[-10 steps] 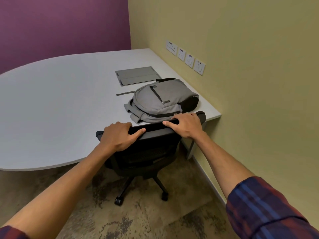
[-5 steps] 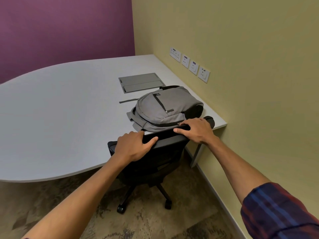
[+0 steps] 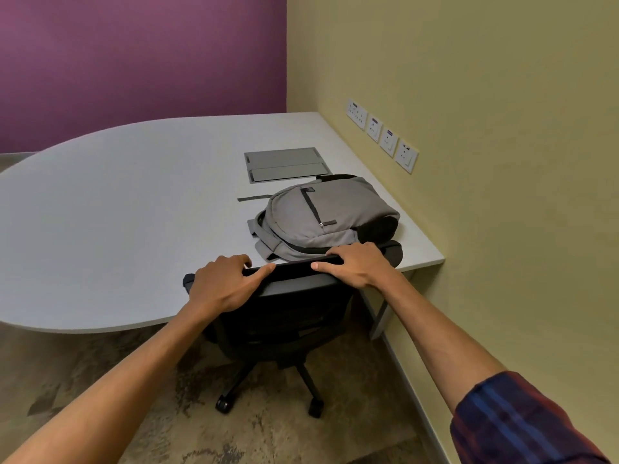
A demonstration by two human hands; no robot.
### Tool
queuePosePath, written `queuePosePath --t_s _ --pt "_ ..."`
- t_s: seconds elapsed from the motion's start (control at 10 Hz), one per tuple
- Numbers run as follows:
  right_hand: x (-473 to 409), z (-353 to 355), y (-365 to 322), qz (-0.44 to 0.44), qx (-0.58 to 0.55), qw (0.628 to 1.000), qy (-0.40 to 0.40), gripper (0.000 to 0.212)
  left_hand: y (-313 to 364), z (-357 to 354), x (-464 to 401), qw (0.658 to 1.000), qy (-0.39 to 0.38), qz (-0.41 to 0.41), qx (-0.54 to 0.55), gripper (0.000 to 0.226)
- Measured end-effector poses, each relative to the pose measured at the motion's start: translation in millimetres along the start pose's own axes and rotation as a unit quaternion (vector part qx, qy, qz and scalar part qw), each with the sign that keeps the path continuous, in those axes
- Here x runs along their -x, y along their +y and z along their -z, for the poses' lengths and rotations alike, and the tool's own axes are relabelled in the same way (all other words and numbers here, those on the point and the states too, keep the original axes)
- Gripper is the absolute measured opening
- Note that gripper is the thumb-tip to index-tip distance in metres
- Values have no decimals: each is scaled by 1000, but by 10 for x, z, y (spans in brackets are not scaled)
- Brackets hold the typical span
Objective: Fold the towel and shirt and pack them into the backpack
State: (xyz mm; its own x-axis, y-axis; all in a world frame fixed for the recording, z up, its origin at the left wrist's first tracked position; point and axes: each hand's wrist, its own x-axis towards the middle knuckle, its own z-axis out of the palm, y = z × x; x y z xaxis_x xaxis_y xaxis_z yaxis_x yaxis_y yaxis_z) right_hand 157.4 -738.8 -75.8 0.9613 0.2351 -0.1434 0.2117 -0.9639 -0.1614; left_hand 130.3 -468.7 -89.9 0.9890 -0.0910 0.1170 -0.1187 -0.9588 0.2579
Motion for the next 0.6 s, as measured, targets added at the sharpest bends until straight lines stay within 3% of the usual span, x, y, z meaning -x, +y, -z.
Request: queuePosePath --t_s 0.1,0.2,0.4,0.5,0.6 --pt "-7 -34 23 9 -5 1000 16 90 15 -17 2 1000 -2 10 -2 77" --pt "-9 -54 50 17 -20 999 33 65 31 -4 16 1000 -3 19 3 68" --pt "-3 -28 77 21 -30 999 30 45 56 20 56 999 16 40 -1 74" --pt "-17 -8 70 24 -41 998 31 46 62 42 75 999 16 39 6 78" --pt "-32 115 72 32 -77 994 64 67 117 127 42 998 53 35 23 83"
